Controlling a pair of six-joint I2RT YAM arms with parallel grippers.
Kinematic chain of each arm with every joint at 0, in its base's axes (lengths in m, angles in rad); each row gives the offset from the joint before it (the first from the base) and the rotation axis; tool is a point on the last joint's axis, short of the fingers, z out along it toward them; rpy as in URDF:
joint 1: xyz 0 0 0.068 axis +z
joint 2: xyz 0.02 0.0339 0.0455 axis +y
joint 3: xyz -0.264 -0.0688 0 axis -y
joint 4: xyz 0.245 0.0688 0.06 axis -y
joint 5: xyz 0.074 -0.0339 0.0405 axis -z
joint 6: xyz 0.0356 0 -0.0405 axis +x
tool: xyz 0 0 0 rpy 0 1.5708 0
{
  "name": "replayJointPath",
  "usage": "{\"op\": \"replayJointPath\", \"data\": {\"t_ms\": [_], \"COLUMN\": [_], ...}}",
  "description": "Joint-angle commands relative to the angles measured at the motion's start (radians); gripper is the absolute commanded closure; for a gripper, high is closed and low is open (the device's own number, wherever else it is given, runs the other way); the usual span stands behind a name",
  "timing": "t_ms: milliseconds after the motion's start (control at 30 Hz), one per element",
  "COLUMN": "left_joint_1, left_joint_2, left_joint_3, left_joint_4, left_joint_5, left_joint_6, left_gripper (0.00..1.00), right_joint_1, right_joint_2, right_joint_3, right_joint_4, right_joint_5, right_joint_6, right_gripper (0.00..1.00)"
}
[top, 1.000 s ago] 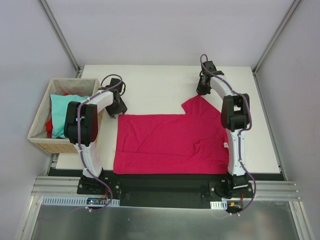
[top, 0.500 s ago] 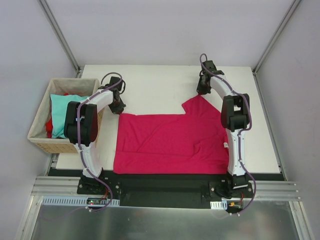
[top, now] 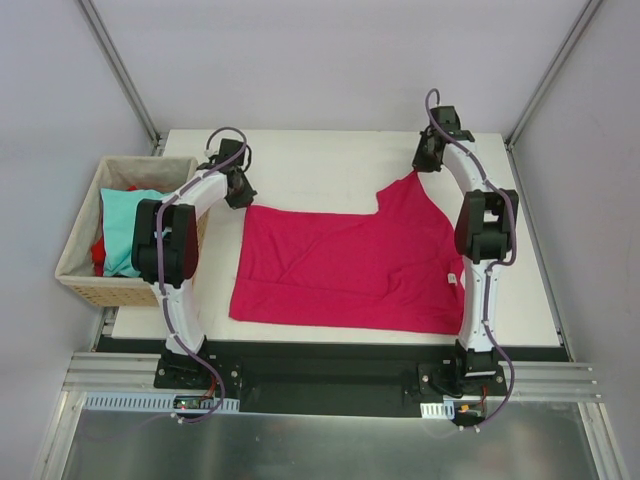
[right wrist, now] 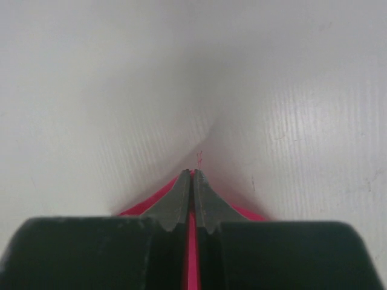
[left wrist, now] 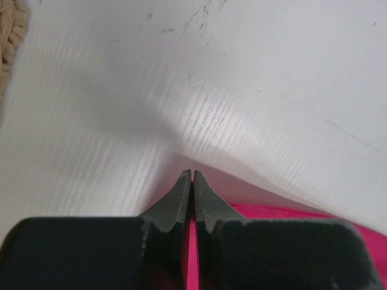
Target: Fold and stack the t-shirts
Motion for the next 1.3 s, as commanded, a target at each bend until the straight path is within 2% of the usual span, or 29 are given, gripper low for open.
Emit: {"op": "replayJointPath", "data": {"t_ms": [0, 267, 533, 1267], "left_joint_1": [-0.003, -0.003, -0.003, 0.006], "left_joint_2": [0.034, -0.014, -0.075, -0.213], "left_joint_3": [0.050, 0.013, -0.068, -0.195], "left_joint_4": [0.022, 0.061, 0.110, 0.154], "left_joint_5": [0.026, 0.025, 0.030, 0.034], "left_joint_6": [0.025, 0.080, 0.071, 0.134], "left_gripper": [1.00, 1.00, 1.00, 1.00], "right_joint_1": [-0.015, -0.013, -0.028, -0.047], "right_joint_2": [-0.074, -0.205, -0.378, -0.634], "right_joint_3": [0.029, -0.074, -0.244, -0.533], "right_joint_4": [0.021, 0.057, 0.088, 0.091], "right_joint_5": [-0.053, -0.071, -0.061, -0.061], "right_joint_6": [-0.061, -0.098, -0.107, -0.177], "right_gripper": [0.99, 0.99, 0.99, 0.99]}}
